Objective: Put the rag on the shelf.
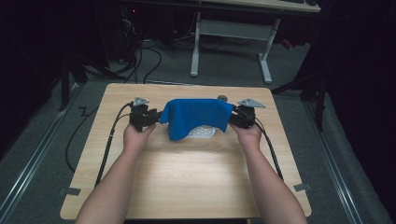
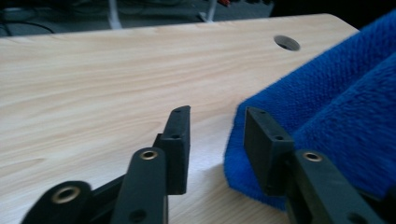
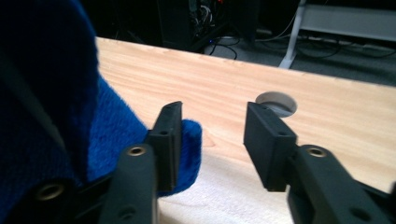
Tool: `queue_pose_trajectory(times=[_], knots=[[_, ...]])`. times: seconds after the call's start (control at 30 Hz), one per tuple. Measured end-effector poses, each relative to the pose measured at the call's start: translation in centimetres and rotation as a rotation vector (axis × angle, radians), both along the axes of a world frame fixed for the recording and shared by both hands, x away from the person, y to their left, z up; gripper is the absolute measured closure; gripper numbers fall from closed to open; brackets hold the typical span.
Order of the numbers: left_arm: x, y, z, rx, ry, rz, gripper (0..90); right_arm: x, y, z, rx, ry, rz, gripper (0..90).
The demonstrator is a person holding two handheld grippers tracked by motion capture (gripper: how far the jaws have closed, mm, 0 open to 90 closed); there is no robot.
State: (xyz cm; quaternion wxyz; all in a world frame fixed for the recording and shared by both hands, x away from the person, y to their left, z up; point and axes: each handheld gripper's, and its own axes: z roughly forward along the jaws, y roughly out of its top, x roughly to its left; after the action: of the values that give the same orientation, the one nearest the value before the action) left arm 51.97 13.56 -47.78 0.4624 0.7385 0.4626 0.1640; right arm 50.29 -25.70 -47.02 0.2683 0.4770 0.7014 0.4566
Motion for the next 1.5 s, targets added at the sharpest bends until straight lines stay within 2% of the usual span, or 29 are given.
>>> queue_pose_trajectory(times=[0.03,0.2,0.23,0.47,0.53,0.63,0.77,0.87,0.9,0.93,1.0,1.1,1.17,1.4,1.43,1.5], knots=[[-0.2,0.5,0.5,0.019,-0.007,0.020,60.1,0.0,-0.1,0.2,-0.005,-0.009,-0.002,50.1],[-0.7,1.4,1.2,0.029,-0.035,0.057,52.7,-0.3,-0.7,0.9,-0.019,-0.023,-0.015,44.9],[-1.0,1.8,1.4,0.031,-0.041,0.067,51.6,-0.5,-1.1,1.2,-0.029,-0.027,-0.019,41.2],[-2.3,3.0,1.7,0.024,-0.035,0.080,45.8,-1.8,-1.6,2.1,-0.073,-0.029,-0.032,33.2],[-2.5,3.1,1.7,0.024,-0.032,0.079,44.2,-1.9,-1.6,2.2,-0.076,-0.029,-0.026,32.1],[-3.3,3.7,1.4,0.020,-0.025,0.076,42.8,-2.9,-1.8,2.4,-0.090,-0.081,-0.036,31.6],[-4.2,4.1,1.2,0.018,-0.024,0.069,41.1,-3.5,-2.4,2.5,-0.088,-0.056,-0.031,30.4],[-4.7,4.3,1.0,0.014,-0.019,0.066,40.7,-3.8,-2.6,2.6,-0.091,-0.052,-0.024,30.7],[-5.1,4.4,0.9,0.005,-0.016,0.057,40.3,-4.5,-2.8,2.5,-0.095,-0.076,-0.031,34.1],[-5.1,4.4,0.9,0.005,-0.016,0.057,40.1,-4.5,-2.8,2.5,-0.095,-0.076,-0.031,34.1],[-5.7,4.6,0.7,-0.003,-0.017,0.052,39.8,-4.9,-3.0,2.5,-0.105,-0.069,-0.031,33.0],[-6.7,4.7,0.6,-0.009,-0.022,0.040,39.8,-5.7,-3.2,2.6,-0.093,-0.053,-0.017,32.6],[-7.2,4.8,0.5,-0.012,-0.024,0.036,39.8,-6.4,-3.2,2.6,-0.090,-0.088,-0.013,34.6],[-9.0,5.0,0.2,-0.017,-0.030,0.016,39.8,-8.0,-2.9,2.8,-0.096,-0.071,0.023,33.7],[-9.7,5.1,0.0,-0.016,-0.029,0.008,39.8,-8.6,-2.5,2.9,-0.122,-0.073,0.038,31.8],[-10.4,5.1,-0.2,-0.018,-0.030,-0.003,39.8,-9.5,-2.1,2.8,-0.125,-0.112,0.050,32.9]])
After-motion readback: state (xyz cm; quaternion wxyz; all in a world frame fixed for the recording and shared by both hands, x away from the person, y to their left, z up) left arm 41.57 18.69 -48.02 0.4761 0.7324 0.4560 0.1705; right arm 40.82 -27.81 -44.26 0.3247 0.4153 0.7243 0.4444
